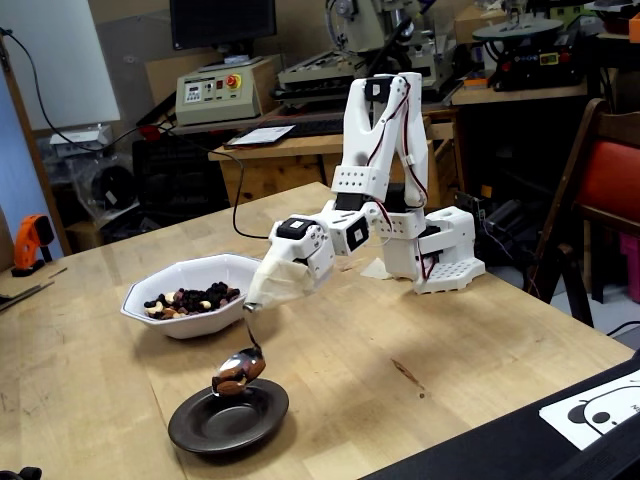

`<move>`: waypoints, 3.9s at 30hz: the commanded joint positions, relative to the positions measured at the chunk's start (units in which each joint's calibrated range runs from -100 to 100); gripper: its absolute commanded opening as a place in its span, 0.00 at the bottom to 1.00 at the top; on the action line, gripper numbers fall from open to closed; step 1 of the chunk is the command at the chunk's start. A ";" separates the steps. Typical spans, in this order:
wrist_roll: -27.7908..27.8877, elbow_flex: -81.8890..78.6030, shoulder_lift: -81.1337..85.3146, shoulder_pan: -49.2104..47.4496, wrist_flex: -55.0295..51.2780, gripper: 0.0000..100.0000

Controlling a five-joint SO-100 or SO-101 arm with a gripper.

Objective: Use spoon to transfer food from the white bowl to brown plate

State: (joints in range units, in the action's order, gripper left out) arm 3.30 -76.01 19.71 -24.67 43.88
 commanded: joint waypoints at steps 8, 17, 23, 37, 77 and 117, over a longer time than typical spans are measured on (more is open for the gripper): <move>0.44 4.15 0.45 -0.37 0.71 0.03; 5.37 3.80 0.45 -0.07 0.71 0.03; 8.30 3.71 0.45 -0.37 0.71 0.03; 14.95 3.44 1.05 -0.22 0.23 0.03; 1.32 4.15 5.58 0.38 0.07 0.02; -2.59 -5.41 19.36 11.41 -0.08 0.02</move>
State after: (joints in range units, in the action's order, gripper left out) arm 0.81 -82.07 36.28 -13.72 43.72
